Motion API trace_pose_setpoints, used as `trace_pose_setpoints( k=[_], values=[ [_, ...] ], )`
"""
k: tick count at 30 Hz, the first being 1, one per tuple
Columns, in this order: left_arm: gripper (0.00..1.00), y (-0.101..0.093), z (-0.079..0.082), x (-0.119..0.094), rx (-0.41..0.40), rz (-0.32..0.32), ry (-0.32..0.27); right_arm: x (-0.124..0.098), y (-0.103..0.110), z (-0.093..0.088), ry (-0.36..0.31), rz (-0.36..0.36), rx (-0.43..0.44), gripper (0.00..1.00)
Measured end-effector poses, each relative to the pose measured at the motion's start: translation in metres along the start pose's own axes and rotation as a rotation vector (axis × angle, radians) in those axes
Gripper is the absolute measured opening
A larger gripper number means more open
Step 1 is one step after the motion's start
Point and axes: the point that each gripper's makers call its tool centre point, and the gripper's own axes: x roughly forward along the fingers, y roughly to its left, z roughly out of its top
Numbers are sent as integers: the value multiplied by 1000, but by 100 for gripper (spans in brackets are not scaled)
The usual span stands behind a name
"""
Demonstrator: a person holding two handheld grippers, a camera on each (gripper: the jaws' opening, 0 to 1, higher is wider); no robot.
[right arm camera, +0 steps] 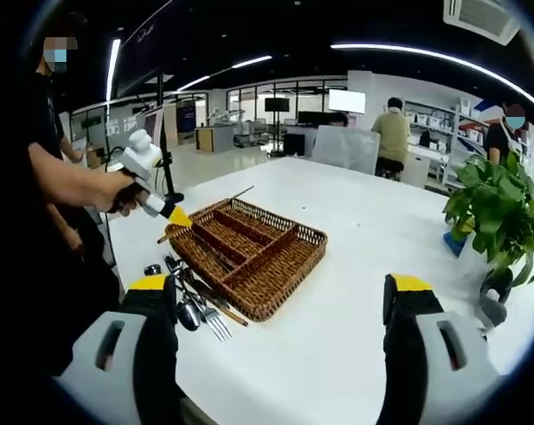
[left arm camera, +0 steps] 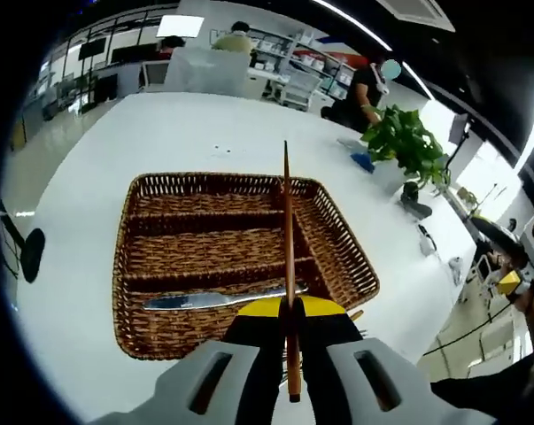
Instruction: Arrange the knives, forks, and spoons in their matching storage slots by inserting each utensil handle-first until every utensil is classified and aligned in the correct compartment
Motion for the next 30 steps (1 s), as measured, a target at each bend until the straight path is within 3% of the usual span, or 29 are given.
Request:
trace_pose_setpoints(
  k=[1,3,4,14,17,30],
  values=[
    [3,0,0,0,-11,1,-4,0,0,0,0,1,-2,99],
    [3,-2,0,2,-123,-15,-12,-1,-2,0,1,2,-7,99],
    [3,-2,0,2,-131,-18,-19,-2,-4,0,-1,1,-5,99],
    [3,3,5,19,-179,-24,-36,-2,-6,0,-17,-1,15,99],
    [3,2,6,21,-155,-18,-37,-2,-7,-1,-18,-2,17,99],
    [3,-22,4,30,-170,-28,-49,-8,-12,-3,-26,-24,33,99]
  ],
)
